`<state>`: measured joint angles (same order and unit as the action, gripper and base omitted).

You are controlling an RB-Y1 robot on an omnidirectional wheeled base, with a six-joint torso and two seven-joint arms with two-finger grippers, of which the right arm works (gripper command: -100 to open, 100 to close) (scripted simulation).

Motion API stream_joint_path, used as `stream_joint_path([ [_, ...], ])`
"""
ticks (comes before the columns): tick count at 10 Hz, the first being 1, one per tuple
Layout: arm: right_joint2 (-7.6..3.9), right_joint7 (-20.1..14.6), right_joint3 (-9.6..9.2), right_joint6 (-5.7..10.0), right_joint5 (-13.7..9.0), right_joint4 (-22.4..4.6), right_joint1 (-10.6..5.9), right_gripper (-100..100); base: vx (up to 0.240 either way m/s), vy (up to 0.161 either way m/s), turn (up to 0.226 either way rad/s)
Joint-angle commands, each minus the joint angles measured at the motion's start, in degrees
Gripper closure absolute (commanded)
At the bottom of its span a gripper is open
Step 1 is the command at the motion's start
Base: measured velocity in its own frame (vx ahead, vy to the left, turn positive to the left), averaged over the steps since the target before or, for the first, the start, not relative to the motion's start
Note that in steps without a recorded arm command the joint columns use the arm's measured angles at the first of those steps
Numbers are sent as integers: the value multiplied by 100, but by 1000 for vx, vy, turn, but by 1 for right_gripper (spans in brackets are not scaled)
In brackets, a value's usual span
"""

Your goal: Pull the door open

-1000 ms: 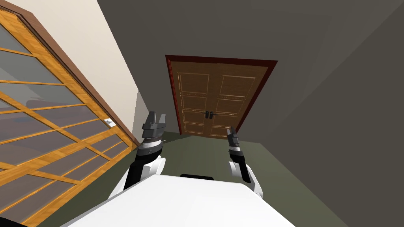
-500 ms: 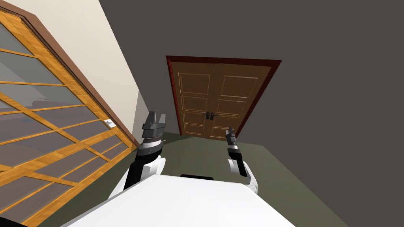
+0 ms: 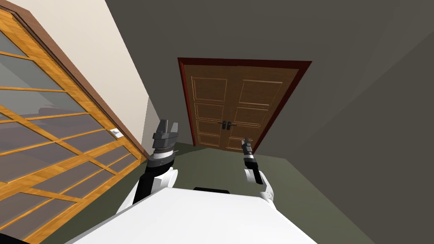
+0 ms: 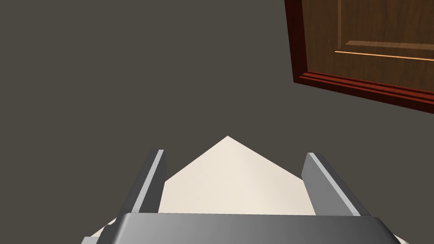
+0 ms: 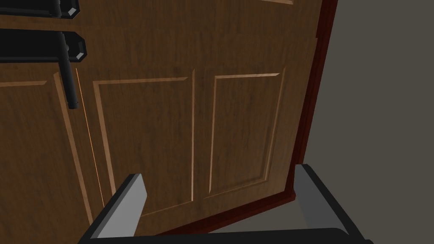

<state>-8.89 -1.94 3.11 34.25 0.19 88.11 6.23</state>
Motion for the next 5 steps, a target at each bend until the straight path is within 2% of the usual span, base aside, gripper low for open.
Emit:
stream_joint_path([
  [1, -38, -38, 12, -30, -32, -286, -171, -100, 94, 4, 39],
  [2, -38, -38, 12, -30, -32, -314, -171, -100, 58, -2, 13],
  [5, -145, -116, 56, -50, -104, -872, -536, -100, 78, -1, 34],
])
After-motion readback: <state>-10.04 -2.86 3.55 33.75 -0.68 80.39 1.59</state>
